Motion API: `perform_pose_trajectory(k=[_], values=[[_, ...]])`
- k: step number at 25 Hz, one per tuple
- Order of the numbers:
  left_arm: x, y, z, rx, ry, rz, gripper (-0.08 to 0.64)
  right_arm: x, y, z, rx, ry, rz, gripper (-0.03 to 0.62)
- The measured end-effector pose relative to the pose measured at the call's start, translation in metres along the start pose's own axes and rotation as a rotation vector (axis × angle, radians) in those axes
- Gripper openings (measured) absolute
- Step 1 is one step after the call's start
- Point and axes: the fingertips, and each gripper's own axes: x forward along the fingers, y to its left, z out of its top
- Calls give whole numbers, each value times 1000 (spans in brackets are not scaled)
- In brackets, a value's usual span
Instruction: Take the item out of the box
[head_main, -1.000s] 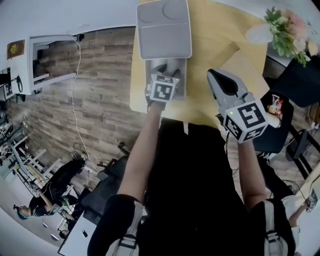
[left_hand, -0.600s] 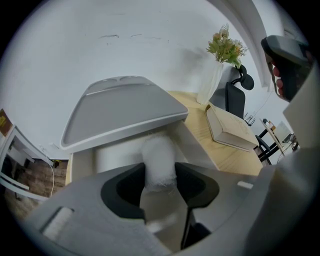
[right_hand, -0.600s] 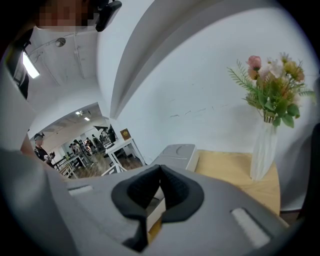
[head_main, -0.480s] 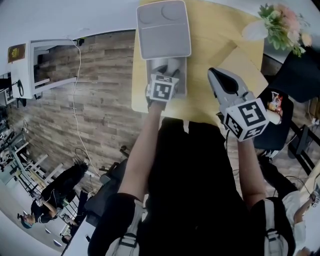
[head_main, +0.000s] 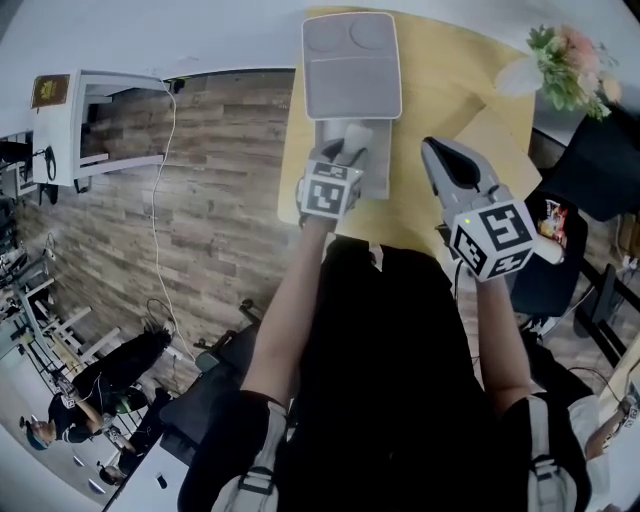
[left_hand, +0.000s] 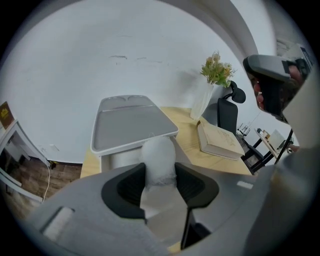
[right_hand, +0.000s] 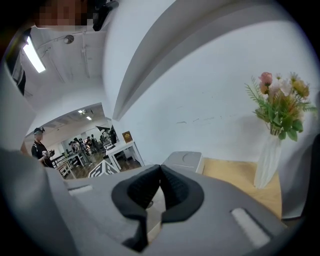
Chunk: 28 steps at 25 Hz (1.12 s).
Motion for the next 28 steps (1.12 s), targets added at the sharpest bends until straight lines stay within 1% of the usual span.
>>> perform_pose_trajectory(k=[2, 5, 14, 19, 23, 28], values=[[-12, 4, 4, -26, -33, 6, 190, 2, 6, 7, -12, -24, -14, 3], [-31, 9, 16, -69, -100, 14, 190, 4, 16, 16, -29, -47, -12, 3], [-98, 20, 62, -137, -302, 23, 190, 4, 44, 41, -75, -89, 10, 3], [-131, 18, 86, -153, -398, 22, 189, -3, 53, 53, -100, -119, 23, 3], [-153, 15, 104, -159, -465, 15, 190, -10, 57, 62, -116, -138, 14, 3], [-175, 8, 124, -157, -537, 0, 190, -20, 55, 75, -104, -167, 16, 2]])
